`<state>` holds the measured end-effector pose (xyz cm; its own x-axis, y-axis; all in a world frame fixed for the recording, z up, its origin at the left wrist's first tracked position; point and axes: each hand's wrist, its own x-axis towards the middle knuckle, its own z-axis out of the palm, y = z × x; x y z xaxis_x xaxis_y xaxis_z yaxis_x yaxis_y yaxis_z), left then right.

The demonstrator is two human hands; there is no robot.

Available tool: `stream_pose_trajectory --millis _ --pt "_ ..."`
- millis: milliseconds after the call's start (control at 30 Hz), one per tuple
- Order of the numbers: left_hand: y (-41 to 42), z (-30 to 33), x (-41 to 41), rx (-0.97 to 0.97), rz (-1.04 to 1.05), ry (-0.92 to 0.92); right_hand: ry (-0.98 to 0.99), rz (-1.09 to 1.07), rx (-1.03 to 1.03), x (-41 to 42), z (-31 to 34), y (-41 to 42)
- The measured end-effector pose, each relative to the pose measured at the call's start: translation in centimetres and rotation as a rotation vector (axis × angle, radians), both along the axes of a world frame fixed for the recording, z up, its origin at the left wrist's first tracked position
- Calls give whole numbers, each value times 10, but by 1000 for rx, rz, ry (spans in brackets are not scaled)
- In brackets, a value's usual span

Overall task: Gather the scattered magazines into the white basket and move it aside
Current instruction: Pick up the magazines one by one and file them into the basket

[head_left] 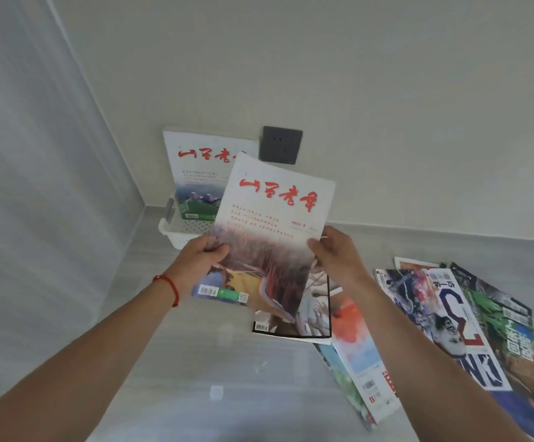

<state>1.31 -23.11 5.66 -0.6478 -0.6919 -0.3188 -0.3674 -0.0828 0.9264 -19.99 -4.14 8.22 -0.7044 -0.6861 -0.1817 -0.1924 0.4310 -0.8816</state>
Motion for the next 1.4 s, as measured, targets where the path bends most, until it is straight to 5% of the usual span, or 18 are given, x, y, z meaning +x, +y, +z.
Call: stream_pose_trajectory --millis 200,367,1400 --pt "-82 43 15 -278 162 72 373 -9 -129 26 50 -97" --pt "-140 60 11 -510 225 -114 381 -105 -166 31 59 -157" --pt "-197 -7 -42 -333 433 -100 270 -100 117 -7 -30 -221"
